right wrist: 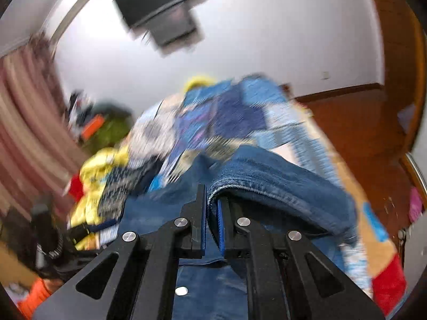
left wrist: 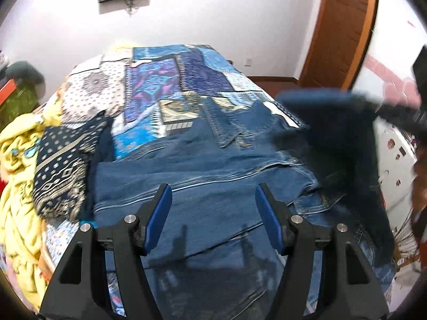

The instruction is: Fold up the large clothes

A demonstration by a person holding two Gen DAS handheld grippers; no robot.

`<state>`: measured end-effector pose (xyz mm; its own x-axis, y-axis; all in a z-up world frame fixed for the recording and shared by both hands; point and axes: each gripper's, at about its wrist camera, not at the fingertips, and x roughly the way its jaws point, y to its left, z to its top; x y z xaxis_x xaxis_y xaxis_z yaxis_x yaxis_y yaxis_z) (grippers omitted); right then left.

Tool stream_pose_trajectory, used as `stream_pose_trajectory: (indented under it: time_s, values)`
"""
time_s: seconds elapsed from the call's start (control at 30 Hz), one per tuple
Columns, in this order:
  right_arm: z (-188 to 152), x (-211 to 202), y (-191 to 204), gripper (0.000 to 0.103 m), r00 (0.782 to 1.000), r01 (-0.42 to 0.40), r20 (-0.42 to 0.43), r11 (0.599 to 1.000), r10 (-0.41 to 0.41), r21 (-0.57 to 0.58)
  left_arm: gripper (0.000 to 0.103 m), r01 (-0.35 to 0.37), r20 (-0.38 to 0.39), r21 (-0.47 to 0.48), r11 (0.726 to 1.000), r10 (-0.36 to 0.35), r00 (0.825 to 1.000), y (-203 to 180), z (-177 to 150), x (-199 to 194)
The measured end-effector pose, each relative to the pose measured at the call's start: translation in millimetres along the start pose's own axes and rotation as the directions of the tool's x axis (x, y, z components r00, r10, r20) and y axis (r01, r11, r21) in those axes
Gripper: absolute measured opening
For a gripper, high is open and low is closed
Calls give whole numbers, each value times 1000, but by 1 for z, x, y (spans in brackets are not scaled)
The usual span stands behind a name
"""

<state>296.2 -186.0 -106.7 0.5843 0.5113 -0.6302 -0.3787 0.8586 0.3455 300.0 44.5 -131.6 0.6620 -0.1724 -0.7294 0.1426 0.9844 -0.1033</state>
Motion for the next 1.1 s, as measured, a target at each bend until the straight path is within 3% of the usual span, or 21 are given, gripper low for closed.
stream_pose_trajectory:
  time_s: [0.1,0.27,0.43,0.53,0.67,0.8,0.9,1.0,1.1]
  values:
    - [-27,47,10,6,991,-13,-133,1000,13,-4,64,-17,9,-27,999,17,1000,17,-8,-11]
    - [-67,86,15,7,967,40,-251,999,-36,9,64,-42,2,-46,998,42,999,36,-24,-21]
    - [-87,93,5,10,926,99,-372,993,-66,71,64,-36,-7,-56,998,36,999,34,-32,-22]
    - [-95,92,-5,20,907,96,-421,985,-26,145,64,-19,-5,-48,999,19,1000,27,-31,-20]
    - [-96,78,-9,47,898,51,-437,980,39,192,64,-10,-9,-11,1000,10,1000,14,-29,-18]
    - [-97,62,-6,49,893,55,-449,985,26,166,64,0,-11,13,1000,0,1000,3,-25,-18]
    - [-93,42,-10,49,917,56,-400,989,3,136,64,9,-7,29,1000,-8,1000,-6,-19,-17]
    - [-82,9,-19,49,952,115,-294,991,-89,72,64,25,-8,44,999,-25,1000,-20,-8,-14]
    - [-72,-19,-28,49,961,217,-178,976,-211,16,64,53,-10,79,995,-52,999,-45,6,-6]
